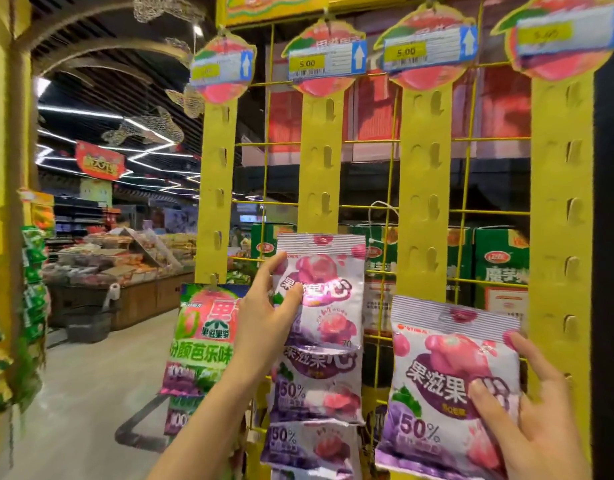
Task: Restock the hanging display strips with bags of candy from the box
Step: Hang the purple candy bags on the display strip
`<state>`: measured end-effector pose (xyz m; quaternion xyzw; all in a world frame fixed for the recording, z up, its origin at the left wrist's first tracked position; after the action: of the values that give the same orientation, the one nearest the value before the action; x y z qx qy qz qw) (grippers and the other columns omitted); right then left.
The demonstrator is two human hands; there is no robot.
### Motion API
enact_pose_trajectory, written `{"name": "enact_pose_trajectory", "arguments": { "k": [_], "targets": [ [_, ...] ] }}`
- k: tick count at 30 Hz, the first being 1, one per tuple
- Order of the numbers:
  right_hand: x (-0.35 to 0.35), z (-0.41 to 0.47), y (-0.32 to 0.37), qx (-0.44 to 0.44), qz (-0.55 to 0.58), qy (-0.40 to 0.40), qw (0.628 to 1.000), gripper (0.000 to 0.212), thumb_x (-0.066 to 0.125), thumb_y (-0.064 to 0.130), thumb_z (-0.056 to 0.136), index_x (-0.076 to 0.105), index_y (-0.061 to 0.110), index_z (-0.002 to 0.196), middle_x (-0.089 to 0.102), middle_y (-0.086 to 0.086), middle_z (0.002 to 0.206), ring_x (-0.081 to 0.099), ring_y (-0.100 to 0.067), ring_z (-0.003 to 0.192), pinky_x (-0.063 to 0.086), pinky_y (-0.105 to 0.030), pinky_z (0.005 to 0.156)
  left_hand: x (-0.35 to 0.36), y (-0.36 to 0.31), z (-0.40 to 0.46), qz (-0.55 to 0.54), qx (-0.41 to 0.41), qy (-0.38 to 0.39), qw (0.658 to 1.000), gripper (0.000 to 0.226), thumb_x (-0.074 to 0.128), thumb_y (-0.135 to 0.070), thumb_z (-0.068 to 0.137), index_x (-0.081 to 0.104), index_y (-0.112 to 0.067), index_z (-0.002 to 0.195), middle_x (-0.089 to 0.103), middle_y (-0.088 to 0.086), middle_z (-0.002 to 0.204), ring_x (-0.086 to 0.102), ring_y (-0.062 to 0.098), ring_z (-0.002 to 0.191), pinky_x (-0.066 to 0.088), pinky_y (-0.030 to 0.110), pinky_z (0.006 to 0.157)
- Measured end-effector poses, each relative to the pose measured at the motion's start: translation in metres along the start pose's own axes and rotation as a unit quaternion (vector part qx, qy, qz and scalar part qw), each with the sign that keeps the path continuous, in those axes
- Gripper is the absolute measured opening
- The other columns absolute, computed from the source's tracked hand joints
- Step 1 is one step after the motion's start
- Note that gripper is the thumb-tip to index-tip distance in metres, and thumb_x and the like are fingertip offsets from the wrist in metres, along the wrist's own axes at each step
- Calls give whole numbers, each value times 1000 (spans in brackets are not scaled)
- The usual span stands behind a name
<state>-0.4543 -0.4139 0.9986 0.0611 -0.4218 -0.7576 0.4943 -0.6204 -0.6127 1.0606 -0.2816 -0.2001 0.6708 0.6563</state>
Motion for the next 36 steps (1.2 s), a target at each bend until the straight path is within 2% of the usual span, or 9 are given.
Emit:
{"name": "enact_pose_trajectory", "arguments": {
  "k": [4,7,9,11,15,17,23,28,36],
  "targets": [
    [1,-13,3,-2,-2,-25,1000,53,77,16,62,51,36,104,69,10,91,67,5,68,51,-10,50,0,4,-8,8,7,16,1000,48,55,-17,93,41,-24,138,43,-19,125,47,-23,62,39,-2,59],
    [-2,-22,3,16,-32,-29,999,59,58,-15,76,50,36,105,71,10,80,67,2,61,50,-11,46,-1,4,-12,19,20,13,1000,46,56,-18,92,44,-26,135,55,-9,127,54,11,59,46,17,60],
    [-1,-27,5,34,-40,-31,998,63,85,10,58,52,44,101,72,2,84,69,-3,65,51,-13,46,-1,6,-15,25,8,9,1000,43,57,-19,91,46,-25,132,59,1,121,56,37,92,48,38,79],
    [3,-33,10,45,-43,-35,997,82,93,45,30,54,46,102,74,3,81,71,-11,67,51,-15,45,0,7,-18,23,3,6,1000,41,58,-18,91,49,-23,130,60,6,118,51,39,104,44,45,87],
    [5,-36,21,47,-63,-48,996,54,63,-5,77,51,39,106,62,9,92,69,-9,64,48,-12,41,-2,5,-19,31,29,-4,999,34,60,-19,89,51,-24,122,53,-5,116,51,16,107,44,36,93],
    [7,-35,22,47,-77,-33,995,54,59,-4,80,49,45,100,64,1,98,69,-1,66,49,-13,43,-6,2,-18,33,49,-16,998,27,60,-17,89,54,-24,114,48,-2,112,48,8,101,45,31,91],
    [26,-19,34,30,-75,-8,997,51,59,2,82,47,48,101,67,-8,96,71,-14,72,57,-23,51,-19,-23,12,50,95,-33,994,20,58,-9,89,56,-15,109,50,-1,104,50,1,87,41,12,76],
    [52,3,45,-5,-77,30,997,49,60,11,83,45,54,101,63,-1,107,71,-15,81,58,-28,57,-17,-47,58,58,103,-21,993,25,56,-12,91,54,-10,115,54,3,105,55,13,91,38,21,78],
    [98,36,52,-45,-84,87,992,46,58,14,90,41,52,109,52,12,119,65,-15,99,59,-26,65,-10,-68,103,5,91,-10,996,31,55,-17,91,53,-17,122,58,-5,80,57,16,77,48,31,74]
  ]
}}
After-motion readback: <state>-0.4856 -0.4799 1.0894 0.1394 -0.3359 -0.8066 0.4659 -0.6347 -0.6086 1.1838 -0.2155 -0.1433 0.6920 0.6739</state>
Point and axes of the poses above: each hand's wrist, its own z-axis towards the middle knuckle, its own x-axis out of the palm, y = z × x, the point moved 6 cm from there along z, towards the middle knuckle
